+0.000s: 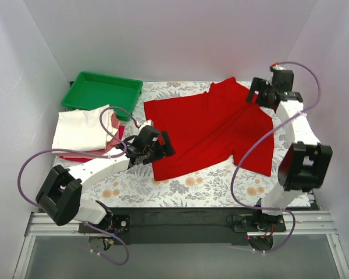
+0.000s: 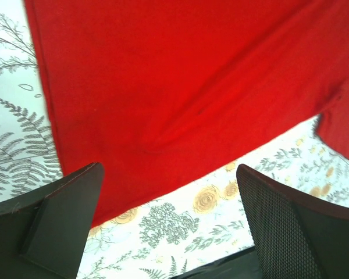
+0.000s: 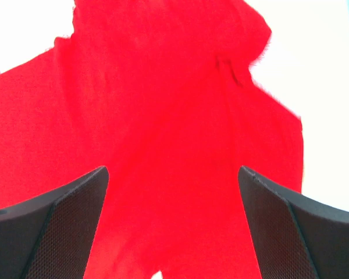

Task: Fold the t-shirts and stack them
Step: Flatten the tshirt out

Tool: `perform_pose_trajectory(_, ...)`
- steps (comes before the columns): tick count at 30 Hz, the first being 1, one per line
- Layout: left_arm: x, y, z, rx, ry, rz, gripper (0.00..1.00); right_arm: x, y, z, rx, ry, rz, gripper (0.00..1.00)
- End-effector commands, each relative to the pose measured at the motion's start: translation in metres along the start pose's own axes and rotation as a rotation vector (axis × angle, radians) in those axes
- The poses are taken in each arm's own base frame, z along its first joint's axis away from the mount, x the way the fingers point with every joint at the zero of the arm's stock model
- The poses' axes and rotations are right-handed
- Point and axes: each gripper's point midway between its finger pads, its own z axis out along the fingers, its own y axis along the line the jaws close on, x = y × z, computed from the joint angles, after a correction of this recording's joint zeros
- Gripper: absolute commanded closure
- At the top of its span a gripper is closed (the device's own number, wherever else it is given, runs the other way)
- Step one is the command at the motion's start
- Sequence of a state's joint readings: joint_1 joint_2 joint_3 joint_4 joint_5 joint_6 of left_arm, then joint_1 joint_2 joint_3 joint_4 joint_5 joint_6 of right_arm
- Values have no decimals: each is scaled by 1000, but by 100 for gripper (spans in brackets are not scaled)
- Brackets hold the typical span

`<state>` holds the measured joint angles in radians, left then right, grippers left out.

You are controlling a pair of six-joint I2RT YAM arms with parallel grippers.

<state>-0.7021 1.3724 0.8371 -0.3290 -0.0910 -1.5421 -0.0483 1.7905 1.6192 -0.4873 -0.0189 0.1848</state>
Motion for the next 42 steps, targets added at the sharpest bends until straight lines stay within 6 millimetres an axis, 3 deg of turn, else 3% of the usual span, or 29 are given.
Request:
perform_pose_trajectory(1,-21,2,2,-38,-77,8,2,76,-26,-16,80,87,120,2)
perform_pose_trajectory(2,-28,-1,4,-44,-98,8,2,95,-30,-20,84,111,142,2)
perform_pose_trajectory(3,-38,-4,11,-57,-112,13,2,94,-30,-30,76,69,167,2)
perform_pose_trajectory(4,-45,-1,14,-81,-133,10,2,131,-32,-29,65,139,186,2)
perform_pose_trajectory(6,-54,2,25,-104,-129,-5,2,147,-31,-35,37,148,198,2)
perform_pose_trajectory(7,-58,2,30,-104,-137,-12,2,169,-34,-34,47,189,208,2)
perform_pose_trajectory(12,-70,7,55,-93,-129,-25,2,192,-21,-31,-55,217,217,2)
perform_pose_trajectory(14,-66,6,65,-67,-96,-25,2,200,-22,-30,-54,233,222,2)
perform_pose_trajectory(20,-71,19,82,-80,-109,-33,2,245,-47,-40,43,291,256,2)
perform_pose_trajectory(22,-72,24,84,-91,-105,-39,2,271,-56,-47,70,334,292,2)
perform_pose_trajectory(24,-71,35,87,-116,-100,-52,2,287,-68,-55,108,353,364,2)
perform_pose_trajectory(25,-71,38,88,-119,-99,-61,2,306,-71,-61,115,388,391,2)
perform_pose_trajectory(27,-73,46,89,-126,-92,-73,2,313,-81,-72,129,369,447,2)
perform_pose_trajectory(28,-75,49,90,-130,-93,-76,2,331,-85,-79,149,389,471,2)
perform_pose_trajectory(29,-78,54,91,-141,-96,-82,2,327,-91,-85,164,342,500,2)
perform_pose_trajectory(31,-79,58,93,-150,-89,-84,2,331,-83,-90,142,312,547,2)
perform_pose_trajectory(37,-85,67,93,-174,-93,-91,2,304,-72,-108,101,182,579,2)
perform_pose_trajectory(42,-91,56,85,-139,-85,-81,2,261,-69,-122,70,55,519,2)
